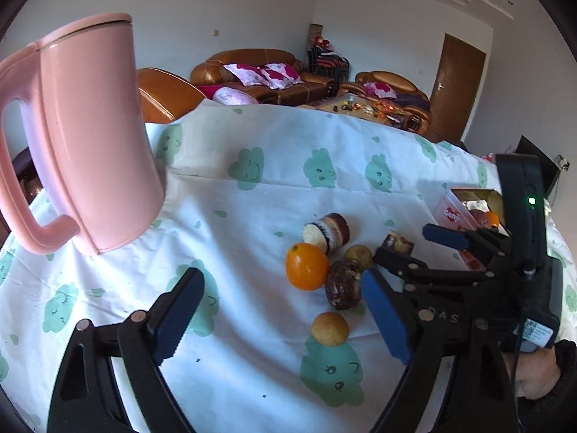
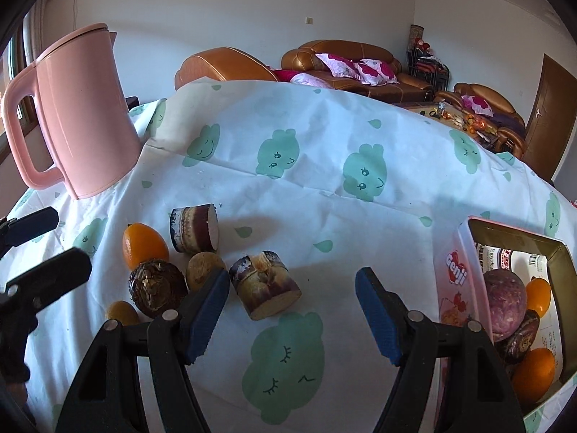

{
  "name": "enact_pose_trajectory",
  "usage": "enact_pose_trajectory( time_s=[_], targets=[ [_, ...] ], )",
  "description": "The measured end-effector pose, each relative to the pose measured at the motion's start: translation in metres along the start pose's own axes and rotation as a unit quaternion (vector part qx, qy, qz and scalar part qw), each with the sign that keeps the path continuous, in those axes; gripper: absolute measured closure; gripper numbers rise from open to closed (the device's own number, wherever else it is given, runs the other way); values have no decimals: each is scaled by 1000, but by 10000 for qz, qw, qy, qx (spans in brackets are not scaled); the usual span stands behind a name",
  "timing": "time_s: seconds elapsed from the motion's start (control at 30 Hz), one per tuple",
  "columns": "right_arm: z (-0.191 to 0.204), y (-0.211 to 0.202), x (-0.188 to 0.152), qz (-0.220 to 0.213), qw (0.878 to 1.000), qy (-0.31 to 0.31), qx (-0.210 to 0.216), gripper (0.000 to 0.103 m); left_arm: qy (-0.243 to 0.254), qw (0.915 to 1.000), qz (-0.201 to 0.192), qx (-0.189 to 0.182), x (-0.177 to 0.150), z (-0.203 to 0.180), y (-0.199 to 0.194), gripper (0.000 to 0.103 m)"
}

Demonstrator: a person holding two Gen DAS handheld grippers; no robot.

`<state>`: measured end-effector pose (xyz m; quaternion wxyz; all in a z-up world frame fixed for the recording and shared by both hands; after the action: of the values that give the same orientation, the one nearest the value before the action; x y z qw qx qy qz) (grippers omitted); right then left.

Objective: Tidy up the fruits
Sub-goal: 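Grasp a cake roll with the right tool while the left tool grasps a yellow fruit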

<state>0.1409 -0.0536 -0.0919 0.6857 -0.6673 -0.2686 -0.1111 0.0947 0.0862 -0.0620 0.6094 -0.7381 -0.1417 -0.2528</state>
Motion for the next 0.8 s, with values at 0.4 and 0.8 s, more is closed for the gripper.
enact_pose_trajectory(
  time_s=[0.4,0.8],
  targets=[
    [-2,12,-5,311,9984,46,463,66,605,9948,820,-45,-18,-25,34,15],
    [-15,-16,-19,-195,9955,392,839,67,814,9944,651,178,-22,-21,38,73]
  ],
)
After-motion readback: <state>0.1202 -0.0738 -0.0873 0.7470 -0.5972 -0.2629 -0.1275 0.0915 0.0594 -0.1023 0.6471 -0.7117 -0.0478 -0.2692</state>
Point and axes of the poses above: each gripper's, at about its wrist camera, not at the fingertips, and y roughly the way its jaws point, z to its left, x to its top, the point moved 6 cm from there along y, roughly the way its jaws point, and after that the axes turned 12 degrees about z, right-handed, at the moved point
